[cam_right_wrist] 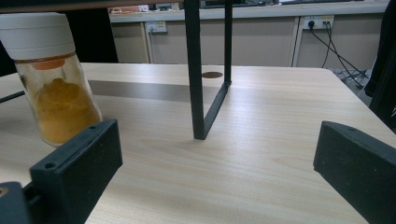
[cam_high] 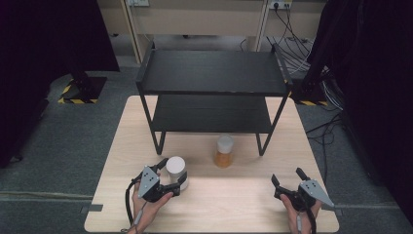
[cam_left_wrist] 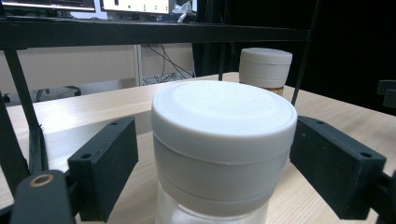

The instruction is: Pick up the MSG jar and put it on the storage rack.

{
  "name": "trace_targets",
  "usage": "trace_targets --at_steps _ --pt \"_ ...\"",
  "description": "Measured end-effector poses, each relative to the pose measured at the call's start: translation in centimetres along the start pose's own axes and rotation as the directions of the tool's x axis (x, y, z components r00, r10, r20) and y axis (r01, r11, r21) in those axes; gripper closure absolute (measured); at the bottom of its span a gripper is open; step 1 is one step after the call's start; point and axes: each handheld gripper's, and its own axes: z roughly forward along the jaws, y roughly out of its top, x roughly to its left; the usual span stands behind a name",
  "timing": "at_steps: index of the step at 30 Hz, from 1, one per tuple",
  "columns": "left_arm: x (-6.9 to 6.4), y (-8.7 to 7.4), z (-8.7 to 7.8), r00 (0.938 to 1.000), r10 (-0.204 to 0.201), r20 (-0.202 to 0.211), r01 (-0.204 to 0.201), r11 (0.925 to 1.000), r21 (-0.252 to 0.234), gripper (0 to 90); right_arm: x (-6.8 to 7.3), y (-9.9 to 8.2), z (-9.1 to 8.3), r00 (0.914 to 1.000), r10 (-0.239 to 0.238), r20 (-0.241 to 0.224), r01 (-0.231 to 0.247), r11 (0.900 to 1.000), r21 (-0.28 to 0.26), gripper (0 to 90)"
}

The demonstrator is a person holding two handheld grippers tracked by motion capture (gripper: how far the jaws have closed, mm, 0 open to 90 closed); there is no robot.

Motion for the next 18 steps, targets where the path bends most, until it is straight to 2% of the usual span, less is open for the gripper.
trace_targets --at_steps 4,8,18 --pt "-0.6 0.2 0.2 0.9998 0.005 -0.017 -0.005 1.0 0.003 21.0 0.0 0.0 0.0 1.0 -0.002 0.0 0.002 1.0 -0.001 1.6" --pt "-1.0 0.0 0.1 0.9995 0.001 -0.033 -0.001 1.0 -0.005 31.3 0.0 0.0 0.0 1.0 -0.004 0.0 0.004 1.0 0.0 1.8" --pt "-1.4 -0.1 0.0 0.9985 -0.012 -0.053 0.011 0.9999 -0.009 32.9 0.1 0.1 0.0 1.0 -0.005 0.0 0.005 1.0 0.003 1.8"
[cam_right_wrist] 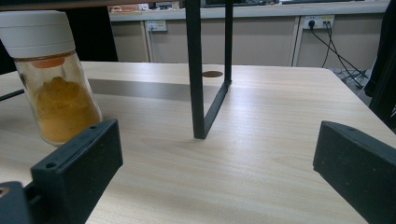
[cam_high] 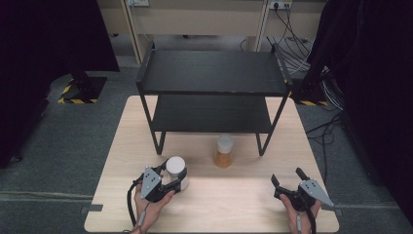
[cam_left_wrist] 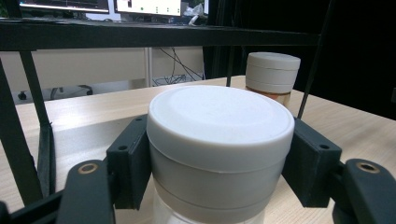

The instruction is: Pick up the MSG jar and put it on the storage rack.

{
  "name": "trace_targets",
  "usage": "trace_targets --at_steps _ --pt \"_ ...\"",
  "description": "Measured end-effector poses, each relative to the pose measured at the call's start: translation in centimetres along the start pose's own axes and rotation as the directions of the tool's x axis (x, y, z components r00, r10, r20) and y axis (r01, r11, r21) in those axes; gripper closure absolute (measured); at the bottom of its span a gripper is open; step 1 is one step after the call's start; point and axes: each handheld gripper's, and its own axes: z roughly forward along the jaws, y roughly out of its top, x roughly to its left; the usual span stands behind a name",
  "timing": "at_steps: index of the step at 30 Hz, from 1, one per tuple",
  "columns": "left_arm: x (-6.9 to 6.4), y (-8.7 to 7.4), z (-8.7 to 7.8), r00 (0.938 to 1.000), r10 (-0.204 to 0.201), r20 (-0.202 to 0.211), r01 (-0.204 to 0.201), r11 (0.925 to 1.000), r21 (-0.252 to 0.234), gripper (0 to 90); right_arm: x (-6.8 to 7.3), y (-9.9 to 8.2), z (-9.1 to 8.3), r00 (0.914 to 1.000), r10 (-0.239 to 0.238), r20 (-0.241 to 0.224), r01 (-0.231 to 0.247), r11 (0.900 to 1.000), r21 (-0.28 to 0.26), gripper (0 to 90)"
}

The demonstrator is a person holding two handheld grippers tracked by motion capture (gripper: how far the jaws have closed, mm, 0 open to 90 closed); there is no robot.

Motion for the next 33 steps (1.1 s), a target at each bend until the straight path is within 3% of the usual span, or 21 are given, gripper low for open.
trace_targets --at_steps 18,27,33 --pt "0.3 1.4 0.0 0.9999 -0.01 0.009 0.01 0.9993 0.036 33.2 -0.1 0.0 0.0 1.0 0.004 0.0 -0.004 1.0 0.0 1.9" --pt "-0.2 4.0 -1.0 0.9998 0.018 -0.012 -0.019 0.9974 -0.069 33.2 0.0 0.0 0.0 1.0 0.004 0.0 -0.004 1.0 0.001 2.0" --pt "-0.6 5.3 -1.1 0.9992 0.035 -0.021 -0.037 0.9949 -0.094 33.2 -0.1 0.0 0.0 1.0 0.008 -0.001 -0.008 1.0 0.0 2.0"
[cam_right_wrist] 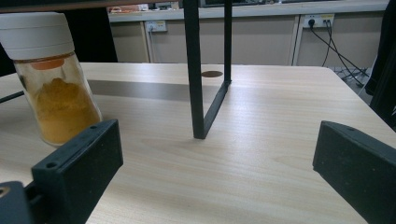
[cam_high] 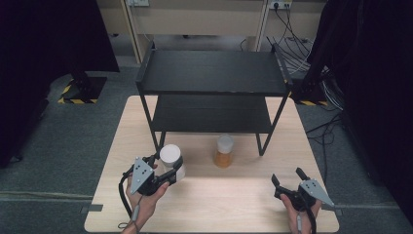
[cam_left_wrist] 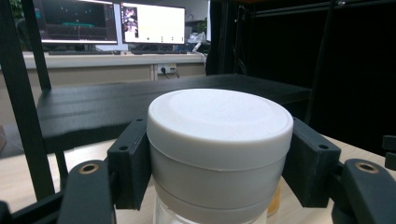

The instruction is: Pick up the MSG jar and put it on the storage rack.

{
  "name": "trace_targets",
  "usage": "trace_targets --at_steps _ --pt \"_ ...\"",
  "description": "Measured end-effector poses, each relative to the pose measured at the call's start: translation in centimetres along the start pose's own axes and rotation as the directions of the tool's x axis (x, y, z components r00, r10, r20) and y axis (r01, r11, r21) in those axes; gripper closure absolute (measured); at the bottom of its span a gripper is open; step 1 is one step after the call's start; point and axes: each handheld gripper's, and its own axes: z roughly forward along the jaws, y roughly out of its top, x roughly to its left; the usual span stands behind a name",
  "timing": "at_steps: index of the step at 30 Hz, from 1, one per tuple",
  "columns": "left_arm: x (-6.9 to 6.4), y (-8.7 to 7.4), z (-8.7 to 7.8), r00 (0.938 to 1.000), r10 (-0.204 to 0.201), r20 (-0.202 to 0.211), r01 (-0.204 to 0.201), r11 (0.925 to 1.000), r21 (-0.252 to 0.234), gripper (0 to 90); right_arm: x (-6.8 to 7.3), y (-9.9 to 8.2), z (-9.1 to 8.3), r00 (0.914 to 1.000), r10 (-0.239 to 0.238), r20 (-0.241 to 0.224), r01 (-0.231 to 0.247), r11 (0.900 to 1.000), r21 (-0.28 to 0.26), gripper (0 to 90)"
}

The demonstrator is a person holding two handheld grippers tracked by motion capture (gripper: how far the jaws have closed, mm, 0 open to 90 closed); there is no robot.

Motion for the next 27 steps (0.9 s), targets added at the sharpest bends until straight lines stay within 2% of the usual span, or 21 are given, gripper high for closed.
trace_targets --at_steps 9,18,27 --pt "0.0 0.9 0.2 1.0 0.006 -0.007 -0.006 0.9999 -0.011 33.3 0.0 0.0 0.0 1.0 0.0 0.0 0.0 1.0 0.002 2.1" --pt "-0.1 2.8 0.6 0.9989 0.036 -0.029 -0.037 0.9986 -0.039 33.3 0.0 0.0 0.0 1.0 0.002 0.001 -0.002 1.0 0.0 2.2" --pt "-0.1 4.3 1.1 0.998 0.046 -0.043 -0.049 0.9969 -0.061 33.3 0.0 0.0 0.0 1.0 0.002 0.0 -0.002 1.0 0.002 2.3"
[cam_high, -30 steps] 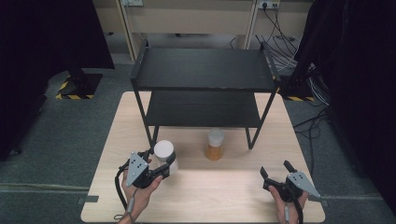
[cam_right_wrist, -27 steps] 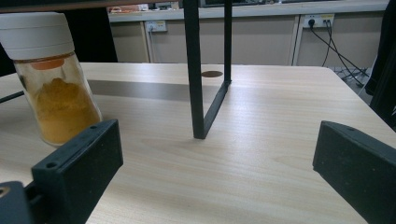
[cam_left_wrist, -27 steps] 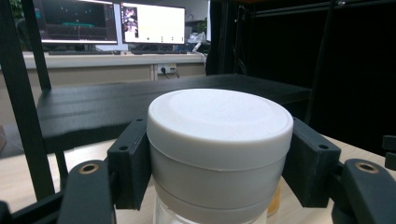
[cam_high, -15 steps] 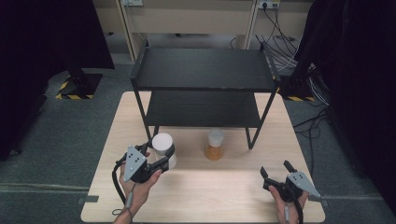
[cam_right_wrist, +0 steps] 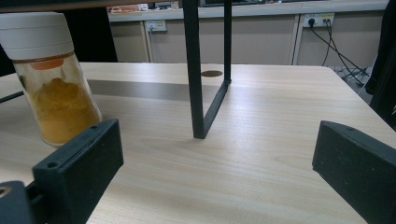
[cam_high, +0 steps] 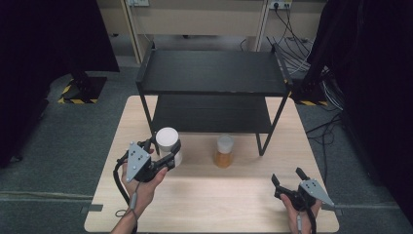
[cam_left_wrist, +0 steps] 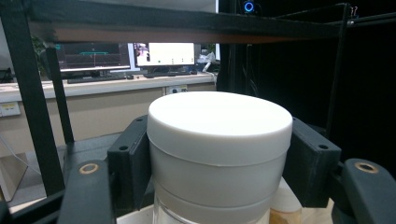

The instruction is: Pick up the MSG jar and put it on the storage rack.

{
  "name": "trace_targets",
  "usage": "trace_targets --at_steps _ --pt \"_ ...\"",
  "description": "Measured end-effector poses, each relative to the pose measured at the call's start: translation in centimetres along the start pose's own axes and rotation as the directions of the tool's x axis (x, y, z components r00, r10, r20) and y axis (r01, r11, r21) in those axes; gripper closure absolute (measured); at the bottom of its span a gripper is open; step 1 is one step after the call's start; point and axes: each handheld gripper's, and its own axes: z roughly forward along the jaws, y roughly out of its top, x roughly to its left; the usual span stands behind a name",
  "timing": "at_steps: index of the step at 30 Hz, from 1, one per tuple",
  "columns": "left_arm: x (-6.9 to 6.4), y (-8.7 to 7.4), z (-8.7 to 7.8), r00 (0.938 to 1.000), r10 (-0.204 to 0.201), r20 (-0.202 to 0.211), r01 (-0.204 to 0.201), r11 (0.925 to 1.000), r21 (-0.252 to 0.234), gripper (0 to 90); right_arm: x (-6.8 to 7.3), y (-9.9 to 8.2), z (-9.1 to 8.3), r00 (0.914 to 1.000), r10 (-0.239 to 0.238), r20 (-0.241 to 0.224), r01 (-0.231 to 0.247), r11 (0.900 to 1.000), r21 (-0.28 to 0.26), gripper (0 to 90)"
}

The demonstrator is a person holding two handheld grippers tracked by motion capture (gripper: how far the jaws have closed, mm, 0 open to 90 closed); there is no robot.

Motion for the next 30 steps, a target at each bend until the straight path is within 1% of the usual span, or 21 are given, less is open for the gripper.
trace_targets --at_steps 3,11,26,30 --pt "0.0 0.3 0.1 1.0 0.002 -0.005 -0.002 1.0 -0.003 33.3 0.0 0.0 0.0 1.0 -0.001 0.001 0.001 1.0 -0.001 2.4" --pt "-0.2 1.9 0.3 0.9997 0.017 -0.015 -0.018 0.9993 -0.032 33.3 0.0 0.0 0.0 1.0 0.0 0.0 0.0 1.0 0.0 2.4" --pt "-0.5 4.4 1.0 0.9991 0.041 -0.015 -0.042 0.997 -0.065 33.4 0.0 0.0 0.0 1.0 0.001 0.001 -0.001 1.0 -0.001 2.5" --pt "-0.7 5.0 1.2 0.9986 0.052 -0.014 -0.053 0.9965 -0.064 33.4 0.0 0.0 0.0 1.0 0.0 0.001 0.0 1.0 -0.002 2.5"
